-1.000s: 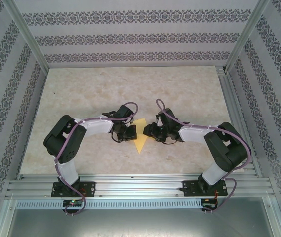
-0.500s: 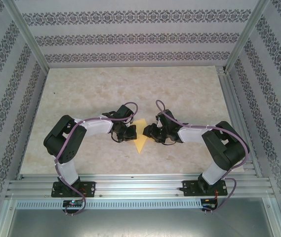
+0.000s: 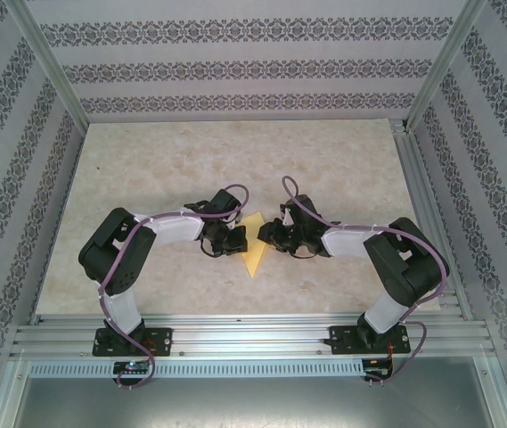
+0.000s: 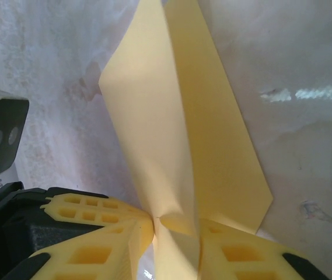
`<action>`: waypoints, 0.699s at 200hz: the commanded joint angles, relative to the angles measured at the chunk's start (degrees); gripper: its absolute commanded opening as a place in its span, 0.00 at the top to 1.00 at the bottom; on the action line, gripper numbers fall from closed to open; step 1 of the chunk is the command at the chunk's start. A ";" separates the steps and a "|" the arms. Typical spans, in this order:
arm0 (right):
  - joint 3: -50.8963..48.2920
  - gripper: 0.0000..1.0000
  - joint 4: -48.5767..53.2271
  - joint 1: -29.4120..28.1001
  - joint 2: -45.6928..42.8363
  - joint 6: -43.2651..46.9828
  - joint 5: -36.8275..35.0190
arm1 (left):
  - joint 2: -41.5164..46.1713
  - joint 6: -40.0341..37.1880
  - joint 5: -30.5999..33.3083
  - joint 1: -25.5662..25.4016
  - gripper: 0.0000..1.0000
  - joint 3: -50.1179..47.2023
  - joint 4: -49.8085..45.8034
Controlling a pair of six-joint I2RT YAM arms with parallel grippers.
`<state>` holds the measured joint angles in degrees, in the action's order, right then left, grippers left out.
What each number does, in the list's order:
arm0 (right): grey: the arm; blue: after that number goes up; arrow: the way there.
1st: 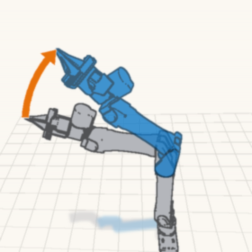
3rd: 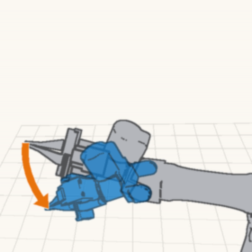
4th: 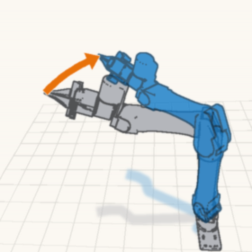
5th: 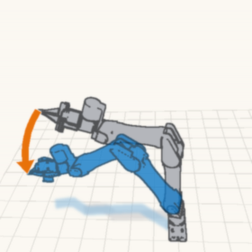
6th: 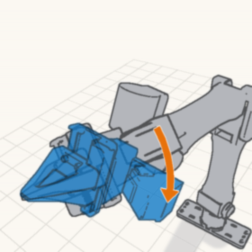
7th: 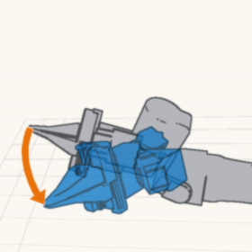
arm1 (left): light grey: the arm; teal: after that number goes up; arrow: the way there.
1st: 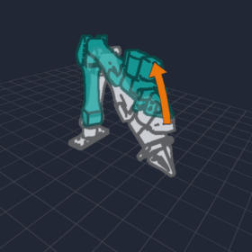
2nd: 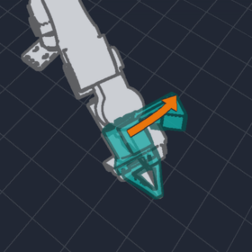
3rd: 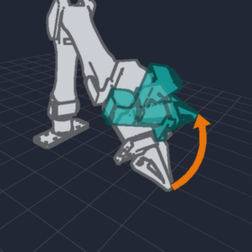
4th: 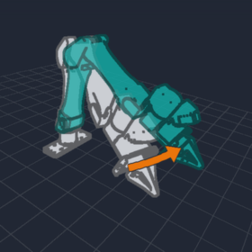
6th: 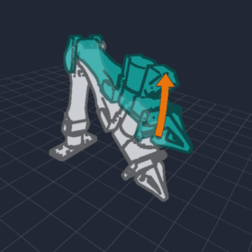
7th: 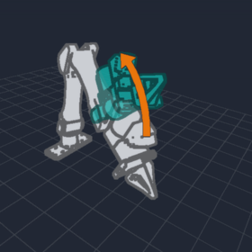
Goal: Fold a paper plane with a square sheet of paper (pick it up from the middle)
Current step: Fourth fold the wing at the center of the table.
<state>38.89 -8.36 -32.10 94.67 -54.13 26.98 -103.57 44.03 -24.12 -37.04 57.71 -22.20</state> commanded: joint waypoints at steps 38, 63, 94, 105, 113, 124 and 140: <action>4.27 0.87 4.15 0.63 1.51 3.74 0.44 | 9.28 0.66 -0.79 -0.10 0.79 -3.26 3.12; 5.37 0.92 6.61 0.55 1.31 4.82 -0.06 | 13.10 -0.70 1.27 -1.38 0.71 -5.61 3.41; 6.46 0.94 9.01 0.29 1.00 6.02 -0.57 | 15.74 -2.73 6.65 -5.72 0.62 -6.46 2.27; 6.61 0.94 9.41 0.21 0.87 6.00 -0.68 | 15.30 -3.51 9.18 -7.56 0.60 -5.49 0.90; 6.50 0.94 9.33 0.11 0.78 5.98 -0.70 | 14.57 -4.48 11.90 -9.18 0.59 -4.34 -0.48; 6.54 0.94 9.40 0.10 0.85 6.00 -0.56 | 13.10 -5.51 15.96 -11.47 0.59 -2.53 -3.02; 6.50 0.94 9.56 0.19 0.95 6.06 -0.22 | 10.70 -6.21 19.54 -14.04 0.60 -0.58 -4.30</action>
<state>44.14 0.16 -31.77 95.48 -49.39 27.05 -90.02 40.99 -13.19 -47.68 53.41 -22.81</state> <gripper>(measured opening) 0.060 0.407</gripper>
